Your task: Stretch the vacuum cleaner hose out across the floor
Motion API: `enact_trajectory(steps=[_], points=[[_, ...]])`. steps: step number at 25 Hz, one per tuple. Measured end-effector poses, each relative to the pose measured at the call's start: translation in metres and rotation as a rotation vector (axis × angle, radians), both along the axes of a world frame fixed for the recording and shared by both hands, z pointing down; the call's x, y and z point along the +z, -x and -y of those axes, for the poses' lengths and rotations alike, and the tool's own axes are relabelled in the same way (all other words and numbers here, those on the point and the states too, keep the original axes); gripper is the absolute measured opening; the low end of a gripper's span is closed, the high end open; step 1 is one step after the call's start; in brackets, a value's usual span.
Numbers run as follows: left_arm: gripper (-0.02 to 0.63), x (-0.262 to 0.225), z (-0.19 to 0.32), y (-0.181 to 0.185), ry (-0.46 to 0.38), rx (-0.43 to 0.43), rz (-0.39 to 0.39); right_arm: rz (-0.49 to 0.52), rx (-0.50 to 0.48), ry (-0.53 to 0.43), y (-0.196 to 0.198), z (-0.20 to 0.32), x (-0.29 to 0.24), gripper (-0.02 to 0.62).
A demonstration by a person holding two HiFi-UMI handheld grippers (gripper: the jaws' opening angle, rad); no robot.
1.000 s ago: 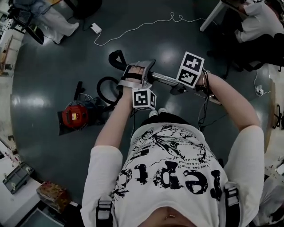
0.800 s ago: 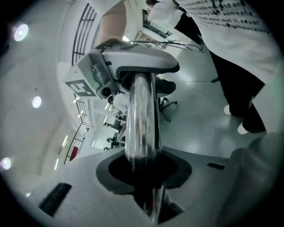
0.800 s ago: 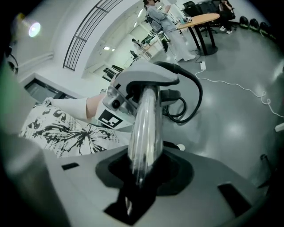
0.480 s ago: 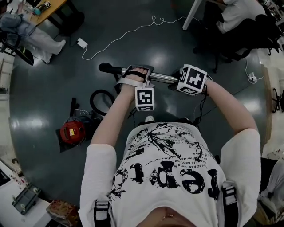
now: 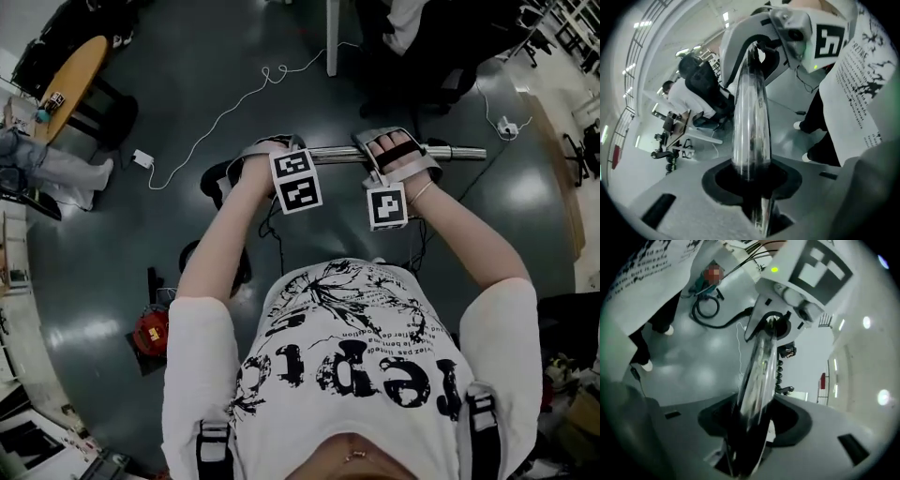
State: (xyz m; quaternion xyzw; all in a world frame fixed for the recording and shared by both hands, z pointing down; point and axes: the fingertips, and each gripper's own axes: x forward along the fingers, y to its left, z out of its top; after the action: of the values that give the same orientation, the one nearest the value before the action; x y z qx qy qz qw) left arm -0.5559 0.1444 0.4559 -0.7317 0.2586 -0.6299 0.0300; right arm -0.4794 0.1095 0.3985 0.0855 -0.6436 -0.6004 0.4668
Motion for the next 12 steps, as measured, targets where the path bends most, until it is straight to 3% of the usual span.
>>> enact_trajectory(steps=[4,6,12], points=[[0.115,-0.010,0.027,-0.091,0.231,0.081,-0.141,-0.028,0.063,-0.207,-0.083,0.046,-0.022,0.178],[0.112,-0.022,0.041,-0.134,0.317,0.110,-0.199,-0.042,0.076,-0.241,-0.125,0.064,-0.028,0.178],[0.103,-0.024,0.055,-0.243,0.627,0.208,-0.365,0.035,0.123,-0.032,-0.223,0.090,-0.033,0.127]])
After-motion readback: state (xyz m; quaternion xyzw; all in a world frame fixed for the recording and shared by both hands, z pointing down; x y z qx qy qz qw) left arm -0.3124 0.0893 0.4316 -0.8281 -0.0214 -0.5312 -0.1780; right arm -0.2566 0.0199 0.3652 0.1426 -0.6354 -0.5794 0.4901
